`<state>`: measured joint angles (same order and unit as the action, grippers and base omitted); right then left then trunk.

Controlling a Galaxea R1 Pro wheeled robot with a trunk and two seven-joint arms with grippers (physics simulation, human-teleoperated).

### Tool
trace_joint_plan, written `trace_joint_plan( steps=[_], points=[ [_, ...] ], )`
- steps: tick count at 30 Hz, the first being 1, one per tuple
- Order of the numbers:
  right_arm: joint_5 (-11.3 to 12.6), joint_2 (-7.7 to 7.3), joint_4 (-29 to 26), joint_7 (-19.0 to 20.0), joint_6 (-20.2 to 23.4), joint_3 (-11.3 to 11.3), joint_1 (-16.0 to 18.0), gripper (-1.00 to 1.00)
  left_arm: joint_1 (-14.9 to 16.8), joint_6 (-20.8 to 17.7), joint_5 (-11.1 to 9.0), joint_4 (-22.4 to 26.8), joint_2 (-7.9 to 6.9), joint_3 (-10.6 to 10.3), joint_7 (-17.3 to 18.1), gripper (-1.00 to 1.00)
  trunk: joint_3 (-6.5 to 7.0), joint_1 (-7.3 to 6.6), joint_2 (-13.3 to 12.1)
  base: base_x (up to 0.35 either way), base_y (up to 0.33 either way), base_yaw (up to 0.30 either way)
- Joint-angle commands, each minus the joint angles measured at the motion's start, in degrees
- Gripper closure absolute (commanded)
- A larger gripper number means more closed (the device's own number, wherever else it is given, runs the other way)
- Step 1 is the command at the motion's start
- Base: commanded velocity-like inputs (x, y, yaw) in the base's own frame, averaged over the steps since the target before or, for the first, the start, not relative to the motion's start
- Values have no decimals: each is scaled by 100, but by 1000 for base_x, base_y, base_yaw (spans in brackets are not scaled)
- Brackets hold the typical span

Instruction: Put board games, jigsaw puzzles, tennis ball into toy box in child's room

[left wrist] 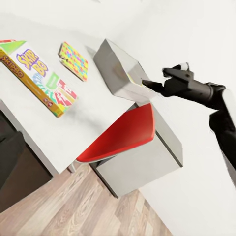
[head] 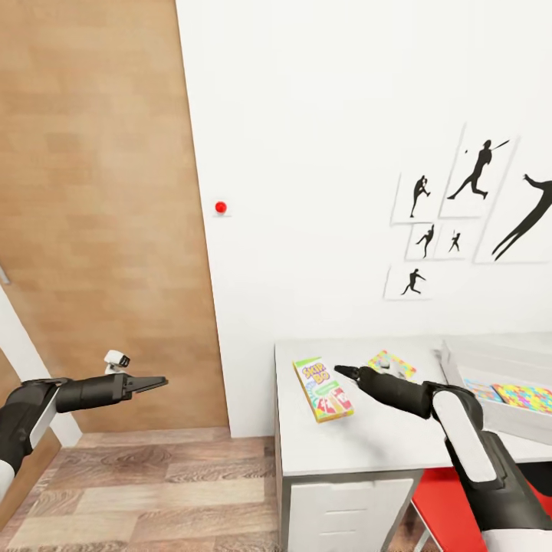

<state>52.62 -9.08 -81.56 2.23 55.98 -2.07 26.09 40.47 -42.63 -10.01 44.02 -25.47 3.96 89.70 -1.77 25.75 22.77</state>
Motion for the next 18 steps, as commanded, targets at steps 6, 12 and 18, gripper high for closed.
trace_joint_plan(
  steps=[6,12,18],
  points=[
    [-44,518,1624,-1300,388,2,1511,-100,5,-61,-1,1,-2,1,21,-100,-70,3,15,0,0,0],
    [-124,802,3432,-1842,379,9,2536,-100,5,-61,-1,1,-7,14,21,-100,-126,3,15,0,0,0],
    [-312,861,4282,-1936,63,32,2945,-100,5,-61,-1,1,-10,27,21,-100,-182,3,15,56,0,0]
  ],
)
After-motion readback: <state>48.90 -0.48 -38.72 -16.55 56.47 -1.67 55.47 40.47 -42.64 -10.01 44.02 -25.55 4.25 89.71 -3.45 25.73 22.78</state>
